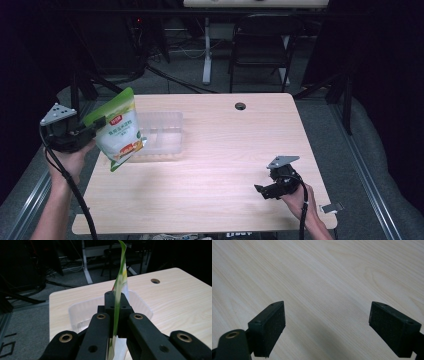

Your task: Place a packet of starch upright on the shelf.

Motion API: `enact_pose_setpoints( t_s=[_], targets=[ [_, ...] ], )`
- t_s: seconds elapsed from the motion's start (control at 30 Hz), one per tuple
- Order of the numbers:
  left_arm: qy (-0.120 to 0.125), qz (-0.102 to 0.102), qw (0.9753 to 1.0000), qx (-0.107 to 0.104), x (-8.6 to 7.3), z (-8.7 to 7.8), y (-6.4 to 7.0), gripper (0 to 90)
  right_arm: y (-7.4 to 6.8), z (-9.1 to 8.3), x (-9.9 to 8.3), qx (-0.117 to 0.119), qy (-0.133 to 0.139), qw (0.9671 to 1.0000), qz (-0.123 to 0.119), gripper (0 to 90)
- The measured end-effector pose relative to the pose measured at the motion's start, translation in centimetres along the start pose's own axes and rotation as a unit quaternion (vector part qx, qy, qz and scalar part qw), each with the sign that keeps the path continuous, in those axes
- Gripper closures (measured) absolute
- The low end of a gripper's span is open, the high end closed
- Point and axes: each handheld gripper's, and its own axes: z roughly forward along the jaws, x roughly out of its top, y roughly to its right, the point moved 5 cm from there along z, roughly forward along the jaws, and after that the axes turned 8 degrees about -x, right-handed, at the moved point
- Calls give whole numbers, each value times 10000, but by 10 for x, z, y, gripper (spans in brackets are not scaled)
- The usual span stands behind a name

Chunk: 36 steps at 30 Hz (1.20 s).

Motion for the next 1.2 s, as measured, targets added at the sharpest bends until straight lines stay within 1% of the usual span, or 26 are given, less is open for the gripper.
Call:
enact_pose_setpoints(
  t_s=[0.07, 0.1, 0.17, 0.27, 0.3, 0.33, 0.43, 0.47, 0.5, 0.57, 0.6, 0.63, 0.67, 0.7, 0.73, 0.8, 0.83, 0.93, 1.1, 1.2],
  targets=[
    [19, -3, 10000, 56, 2, 3, -4, 900, 1, 0, -1, -46, -19, 10000, -5, 130],
    [45, -37, 10000, 68, 3, 5, -6, 900, 2, 0, -1, -10, -45, 10000, -22, 130],
    [80, -70, 9999, 126, 5, 8, -10, 900, 2, 0, -1, -17, -53, 10000, -12, 130],
    [95, -129, 9997, 203, 8, 15, -17, 900, 2, -1, 0, -23, 14, 10000, 26, 130],
    [79, -157, 9996, 200, 9, 16, -18, 900, 2, -1, 0, -23, 14, 10000, 26, 130],
    [52, -185, 9995, 247, 10, 20, -23, 899, 2, -1, 0, -14, 19, 10000, 25, 129],
    [54, -209, 9993, 293, 11, 24, -26, 900, 2, -1, 0, -4, 15, 10000, 22, 129],
    [84, -248, 9991, 323, 13, 28, -28, 900, 3, -1, 0, -28, -31, 10000, -32, 129],
    [84, -248, 9991, 323, 13, 28, -28, 900, 2, -1, 0, 7, 13, 10000, 8, 129],
    [102, -273, 9989, 375, 15, 32, -30, 900, 3, -1, 0, -12, -9, 10000, -17, 129],
    [107, -340, 9985, 404, 15, 37, -32, 900, 3, -1, 0, -20, -16, 10000, -23, 130],
    [107, -340, 9985, 404, 15, 37, -32, 900, 3, -1, 0, -20, -16, 10000, -23, 130],
    [142, -373, 9982, 442, 16, 40, -34, 900, 3, -1, 0, -25, -21, 10000, -31, 129],
    [118, -414, 9981, 450, 16, 42, -35, 900, 3, -1, 0, -25, -22, 10000, -37, 130],
    [135, -518, 9974, 484, 15, 50, -39, 899, 2, -1, 1, 0, 8, 10000, -21, 130],
    [131, -538, 9973, 490, 15, 52, -40, 900, 2, -1, 1, -15, -1, 10000, -39, 130],
    [129, -558, 9970, 525, 15, 54, -41, 899, 2, -1, 1, -23, -11, 10000, -62, 130],
    [77, -568, 9968, 563, 13, 61, -43, 900, 3, -2, 1, -62, 17, 10000, -37, 130],
    [-26, -505, 9967, 627, 11, 68, -45, 900, 2, -2, 1, -20, 23, 10000, -42, 130],
    [26, -521, 9964, 668, 11, 72, -46, 900, 1, -1, 1, -27, 18, 10000, -43, 130]
  ],
)
